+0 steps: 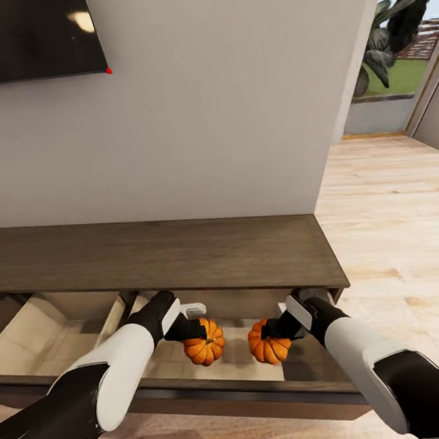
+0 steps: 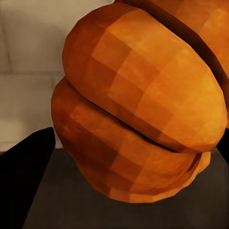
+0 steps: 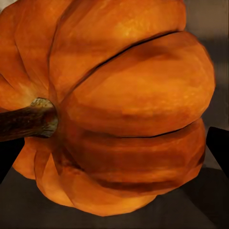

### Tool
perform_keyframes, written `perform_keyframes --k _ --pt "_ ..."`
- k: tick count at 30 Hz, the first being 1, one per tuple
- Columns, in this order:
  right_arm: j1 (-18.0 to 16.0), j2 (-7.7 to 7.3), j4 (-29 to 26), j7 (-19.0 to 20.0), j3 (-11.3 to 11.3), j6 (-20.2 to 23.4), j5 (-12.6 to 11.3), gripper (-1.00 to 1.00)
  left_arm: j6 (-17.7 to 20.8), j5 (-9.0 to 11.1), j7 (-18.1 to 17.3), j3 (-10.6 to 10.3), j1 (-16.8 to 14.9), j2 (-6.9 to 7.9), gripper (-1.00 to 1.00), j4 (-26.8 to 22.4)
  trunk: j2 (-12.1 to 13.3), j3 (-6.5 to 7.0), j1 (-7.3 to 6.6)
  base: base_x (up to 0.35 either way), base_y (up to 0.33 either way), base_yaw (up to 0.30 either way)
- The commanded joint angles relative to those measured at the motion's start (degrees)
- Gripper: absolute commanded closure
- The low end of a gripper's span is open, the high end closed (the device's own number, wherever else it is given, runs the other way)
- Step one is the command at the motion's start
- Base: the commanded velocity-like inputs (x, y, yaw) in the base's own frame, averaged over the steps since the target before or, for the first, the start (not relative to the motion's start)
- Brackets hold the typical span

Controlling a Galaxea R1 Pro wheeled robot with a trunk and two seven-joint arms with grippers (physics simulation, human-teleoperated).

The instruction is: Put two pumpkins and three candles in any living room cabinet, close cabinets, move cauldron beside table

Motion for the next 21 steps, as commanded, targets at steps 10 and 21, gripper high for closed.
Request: perform_keyframes --k 10,21 --pt "0.1 0.27 0.0 -0.5 0.5 -2.0 -0.3 1.0 -1.8 -0.5 -0.1 0.3 0.0 -0.09 1.0 0.9 0.0 -0.05 -0.01 0.0 0.0 0.0" --pt "0.1 0.3 0.0 -0.5 0.5 -2.1 -0.3 1.0 -5.8 -0.6 0.1 0.4 0.0 -0.12 1.0 4.4 0.0 -0.05 -0.01 0.0 0.0 0.0"
